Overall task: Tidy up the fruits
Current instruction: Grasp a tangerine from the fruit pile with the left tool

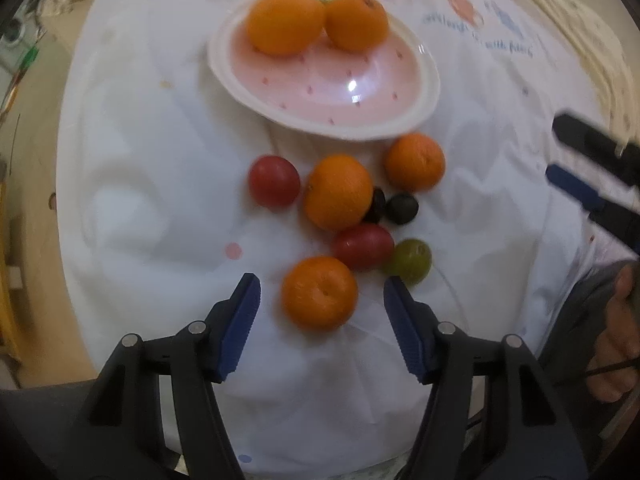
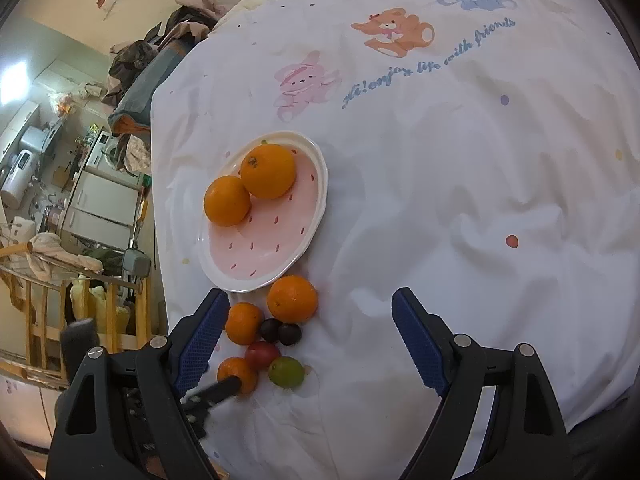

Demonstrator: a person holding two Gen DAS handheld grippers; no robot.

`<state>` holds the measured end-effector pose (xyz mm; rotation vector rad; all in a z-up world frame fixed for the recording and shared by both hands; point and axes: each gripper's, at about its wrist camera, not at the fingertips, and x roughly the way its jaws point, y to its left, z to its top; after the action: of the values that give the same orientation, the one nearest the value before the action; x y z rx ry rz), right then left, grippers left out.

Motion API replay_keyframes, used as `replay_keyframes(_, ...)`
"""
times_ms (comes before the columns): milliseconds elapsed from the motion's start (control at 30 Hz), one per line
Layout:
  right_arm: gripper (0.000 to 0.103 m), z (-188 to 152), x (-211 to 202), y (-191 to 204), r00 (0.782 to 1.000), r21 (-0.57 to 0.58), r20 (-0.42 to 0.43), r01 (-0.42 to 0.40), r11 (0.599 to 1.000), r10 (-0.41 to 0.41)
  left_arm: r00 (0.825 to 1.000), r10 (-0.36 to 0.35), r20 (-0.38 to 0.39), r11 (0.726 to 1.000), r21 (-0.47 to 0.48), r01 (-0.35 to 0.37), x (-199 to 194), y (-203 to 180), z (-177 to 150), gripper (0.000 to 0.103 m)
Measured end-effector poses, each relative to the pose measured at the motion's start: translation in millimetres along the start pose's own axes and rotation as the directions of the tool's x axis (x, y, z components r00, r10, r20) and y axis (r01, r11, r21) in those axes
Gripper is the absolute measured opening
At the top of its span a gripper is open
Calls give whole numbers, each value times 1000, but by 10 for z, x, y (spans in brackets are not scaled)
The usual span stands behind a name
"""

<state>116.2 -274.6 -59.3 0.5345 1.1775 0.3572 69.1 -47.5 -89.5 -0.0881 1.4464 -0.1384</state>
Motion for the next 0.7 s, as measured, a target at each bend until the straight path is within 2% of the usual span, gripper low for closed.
replay_keyframes(133, 86, 11, 25, -26, 1000, 10, -5, 5, 1000, -5, 999, 15, -44, 999, 30, -13, 118, -82, -15, 58)
replay_keyframes(233, 86, 13, 46, -33, 1000, 14, -12, 5, 1000, -5, 998, 29, -48, 999, 25, -27, 152, -86, 3, 47)
replay_keyframes(267, 86, 13, 51, -30, 1000, 13, -13, 5, 1000, -5, 998, 42, -47, 999, 27, -41, 151, -83, 6, 41)
replay_keyframes(433, 86, 8, 53, -13, 1000, 1, -11, 13, 1000, -13, 999, 20, -37, 1000, 1, -20, 113, -68, 24, 39)
replay_keyframes(533, 86, 2, 52, -25, 1000, 4, -13, 17, 1000, -17, 1000, 7, -3, 1000, 7, -7, -3, -45, -3, 39)
replay_keyframes(700, 86, -20, 72, -39, 999, 2, -20, 32, 999, -32, 994, -1, 113, 1000, 6, 1, -309, 48, -18, 39)
